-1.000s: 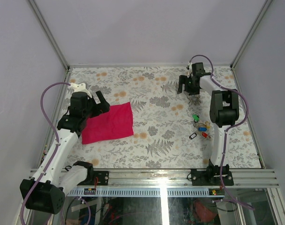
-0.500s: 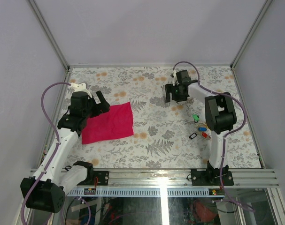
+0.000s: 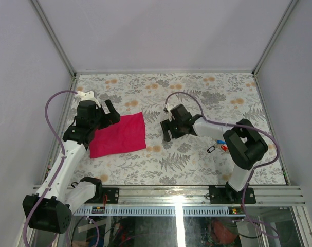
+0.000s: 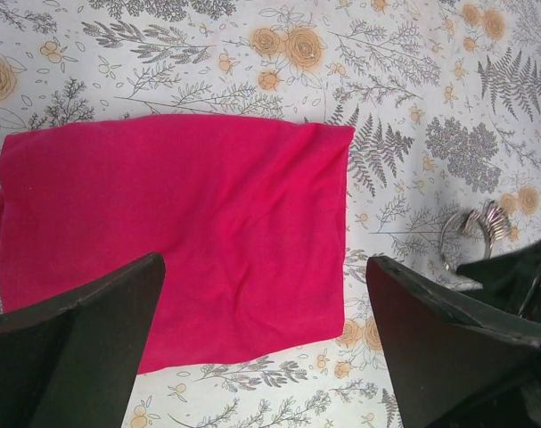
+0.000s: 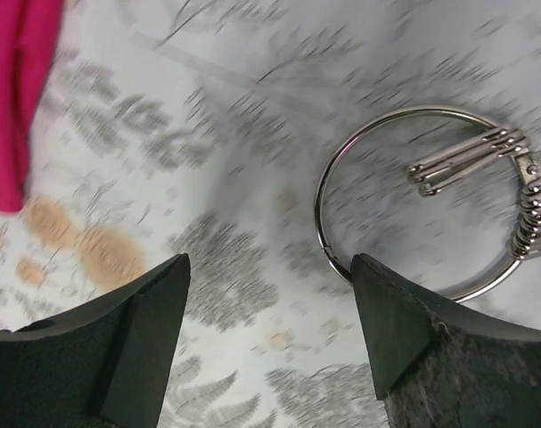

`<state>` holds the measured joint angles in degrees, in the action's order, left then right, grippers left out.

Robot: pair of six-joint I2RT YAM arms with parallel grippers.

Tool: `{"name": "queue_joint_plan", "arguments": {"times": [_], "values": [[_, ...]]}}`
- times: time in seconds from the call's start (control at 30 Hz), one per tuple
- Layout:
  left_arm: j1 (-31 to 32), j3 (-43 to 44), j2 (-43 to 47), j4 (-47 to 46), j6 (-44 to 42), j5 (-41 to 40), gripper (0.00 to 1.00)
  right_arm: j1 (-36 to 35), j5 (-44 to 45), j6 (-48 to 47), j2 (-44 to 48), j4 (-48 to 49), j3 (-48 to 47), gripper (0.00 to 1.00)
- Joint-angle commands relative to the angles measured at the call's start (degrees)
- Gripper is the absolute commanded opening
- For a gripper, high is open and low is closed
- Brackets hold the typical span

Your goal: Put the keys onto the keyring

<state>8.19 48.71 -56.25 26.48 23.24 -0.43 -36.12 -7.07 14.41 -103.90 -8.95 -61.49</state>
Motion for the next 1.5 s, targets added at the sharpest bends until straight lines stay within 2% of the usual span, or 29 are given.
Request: {"name": "queue_joint_plan", "arguments": {"times": [0.0,0.17,0.27,0.33,0.43,0.53,0.67,0.77,0.87,1.03,1.47], "values": [[-0.5,0.0,0.1,-2.4,-0.9,0.6,1.0,-6.1,-0.5,4.7,5.7,0.5,8.0,0.79],[-0.5,0.0,-0.3,-2.6,-0.9,1.0,1.0,-13.0,-1.1,7.3,13.7,2.0,15.3,0.79],[-0.5,0.0,-0.3,-2.7,-0.9,1.4,1.0,-14.0,-4.3,8.8,21.2,6.1,20.1,0.8],[-0.5,-0.1,-0.1,-2.6,-1.1,1.3,1.0,-14.0,-3.4,9.5,25.7,6.5,20.7,0.82],[-0.5,-0.1,0.0,-2.6,-1.0,1.0,1.0,-14.0,4.5,10.2,29.7,2.5,17.8,0.83],[-0.5,-0.1,-0.1,-2.6,-1.1,0.7,1.0,-13.9,18.0,12.6,31.0,-1.8,14.7,0.82],[-0.5,0.0,-0.1,-2.5,-1.2,0.7,1.0,-13.1,24.6,13.3,29.3,-5.1,12.8,0.8],[-0.5,0.0,-0.1,-2.5,-1.2,0.9,1.0,-8.6,18.5,15.2,26.6,-7.1,11.8,0.75],[-0.6,-0.1,-0.2,-2.6,-1.2,1.2,1.0,-5.1,12.9,18.4,26.4,-3.1,14.8,0.65],[-0.5,0.2,-0.7,-2.7,-1.3,1.7,1.0,-3.2,13.4,22.3,24.6,-1.2,17.0,0.54],[-0.5,0.0,-0.2,-2.9,-1.4,2.3,1.0,-1.3,10.7,26.6,20.3,1.6,18.9,0.35]]}}
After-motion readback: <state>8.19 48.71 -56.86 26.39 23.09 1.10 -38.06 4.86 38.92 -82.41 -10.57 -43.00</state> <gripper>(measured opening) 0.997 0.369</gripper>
